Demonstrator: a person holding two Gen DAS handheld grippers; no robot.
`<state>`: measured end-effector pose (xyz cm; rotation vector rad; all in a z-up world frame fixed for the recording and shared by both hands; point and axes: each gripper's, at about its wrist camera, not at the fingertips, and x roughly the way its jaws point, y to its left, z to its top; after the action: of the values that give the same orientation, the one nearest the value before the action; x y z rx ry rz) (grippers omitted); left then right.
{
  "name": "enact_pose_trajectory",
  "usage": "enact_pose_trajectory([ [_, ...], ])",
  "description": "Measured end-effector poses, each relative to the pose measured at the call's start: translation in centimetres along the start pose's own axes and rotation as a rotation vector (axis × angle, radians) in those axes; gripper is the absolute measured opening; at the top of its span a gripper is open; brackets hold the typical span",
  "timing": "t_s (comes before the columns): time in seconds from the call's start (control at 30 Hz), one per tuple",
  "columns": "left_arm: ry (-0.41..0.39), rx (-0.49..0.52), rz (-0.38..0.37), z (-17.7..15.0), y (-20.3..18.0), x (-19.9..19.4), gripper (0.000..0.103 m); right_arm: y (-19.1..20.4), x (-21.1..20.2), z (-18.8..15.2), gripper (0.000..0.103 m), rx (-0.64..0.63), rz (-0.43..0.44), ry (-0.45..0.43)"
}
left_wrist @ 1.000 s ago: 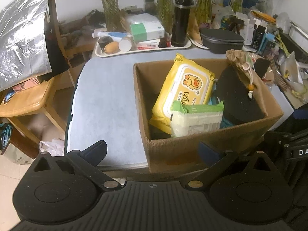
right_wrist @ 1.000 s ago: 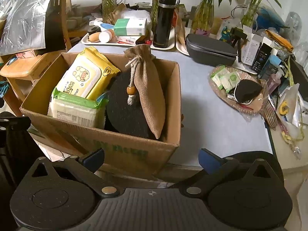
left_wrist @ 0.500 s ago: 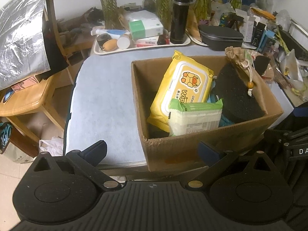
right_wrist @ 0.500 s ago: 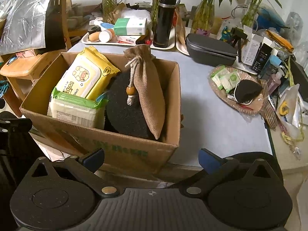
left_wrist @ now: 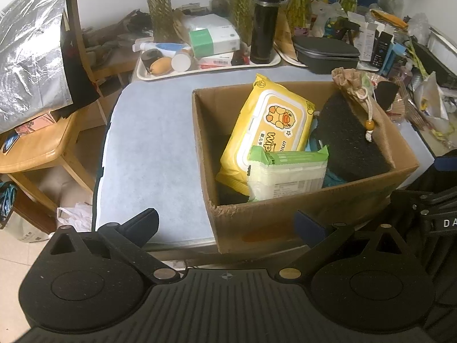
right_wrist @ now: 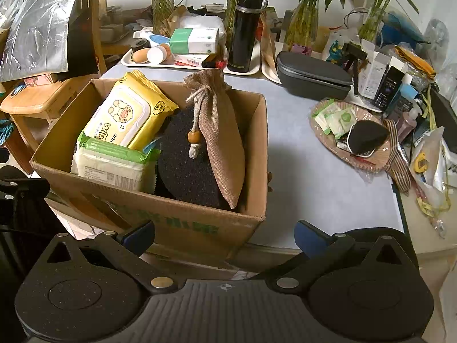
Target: Organize soft objects
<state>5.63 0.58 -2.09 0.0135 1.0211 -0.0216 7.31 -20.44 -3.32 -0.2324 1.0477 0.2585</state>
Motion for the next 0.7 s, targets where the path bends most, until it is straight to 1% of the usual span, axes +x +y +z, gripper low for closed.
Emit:
enact_pose_trajectory([
  [0.7, 0.007, 0.006, -0.002, 0.08, -0.2, -0.03, 0.103, 0.37, -0.25, 0.5, 0.103, -0.014, -0.003, -0.01],
])
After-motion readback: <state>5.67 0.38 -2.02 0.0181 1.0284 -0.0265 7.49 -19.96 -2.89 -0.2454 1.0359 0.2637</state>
